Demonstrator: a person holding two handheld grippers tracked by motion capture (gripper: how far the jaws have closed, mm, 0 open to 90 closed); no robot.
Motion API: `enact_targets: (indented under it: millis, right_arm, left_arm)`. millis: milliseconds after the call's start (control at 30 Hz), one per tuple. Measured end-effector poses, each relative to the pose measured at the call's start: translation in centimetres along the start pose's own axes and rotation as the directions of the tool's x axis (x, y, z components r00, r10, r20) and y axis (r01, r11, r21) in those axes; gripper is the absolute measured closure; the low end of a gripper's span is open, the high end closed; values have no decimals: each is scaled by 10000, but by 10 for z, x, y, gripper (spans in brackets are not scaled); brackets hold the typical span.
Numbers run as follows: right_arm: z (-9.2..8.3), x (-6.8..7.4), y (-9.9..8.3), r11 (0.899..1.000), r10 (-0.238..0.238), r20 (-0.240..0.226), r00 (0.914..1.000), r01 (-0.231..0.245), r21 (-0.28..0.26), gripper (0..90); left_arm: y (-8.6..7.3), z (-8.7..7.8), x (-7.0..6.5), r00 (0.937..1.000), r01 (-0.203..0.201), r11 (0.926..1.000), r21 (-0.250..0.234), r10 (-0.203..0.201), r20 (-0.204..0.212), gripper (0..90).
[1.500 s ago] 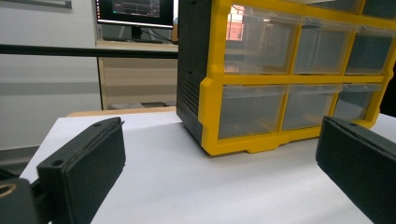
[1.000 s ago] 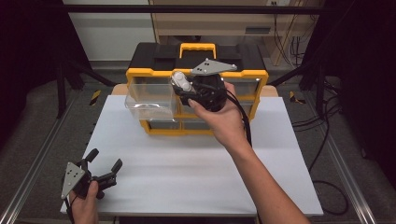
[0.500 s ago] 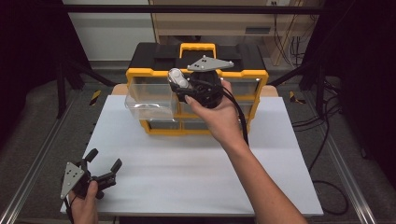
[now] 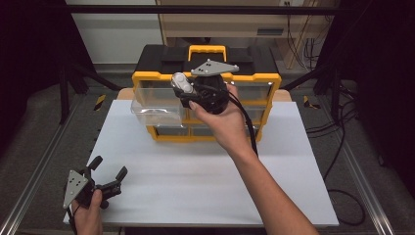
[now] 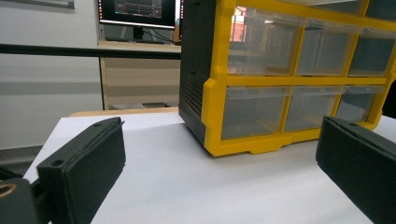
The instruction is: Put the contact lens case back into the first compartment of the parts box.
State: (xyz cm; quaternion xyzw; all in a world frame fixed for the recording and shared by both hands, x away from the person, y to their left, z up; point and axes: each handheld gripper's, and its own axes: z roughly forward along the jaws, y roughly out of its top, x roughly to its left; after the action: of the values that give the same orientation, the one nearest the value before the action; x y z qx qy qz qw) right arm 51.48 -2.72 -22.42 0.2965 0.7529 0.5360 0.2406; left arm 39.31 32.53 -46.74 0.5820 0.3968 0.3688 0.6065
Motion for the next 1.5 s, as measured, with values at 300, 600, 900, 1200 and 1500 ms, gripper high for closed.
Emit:
enact_targets:
  millis: [300,600,900,1200,1500]
  right_arm:
    - [5,2,0,10000,55,-74,10000,-55,0,490]
    - [8,5,0,10000,11,-122,9999,-11,-10,490]
    - [8,6,1,10000,-13,-177,9998,13,-18,491]
    - [7,6,2,10000,-40,-205,9998,39,-50,490]
    - [4,11,8,9997,-172,-269,9995,168,-167,490]
  left_arm:
    - [0,0,0,10000,7,10000,-6,-7,-6,10]
    - [0,0,1,10000,16,10000,-13,-16,-9,11]
    - [0,0,1,10000,12,10000,-13,-12,-12,10]
    - [0,0,1,10000,8,10000,-5,-8,-10,10]
    - [0,0,0,10000,4,10000,-4,-4,-5,10]
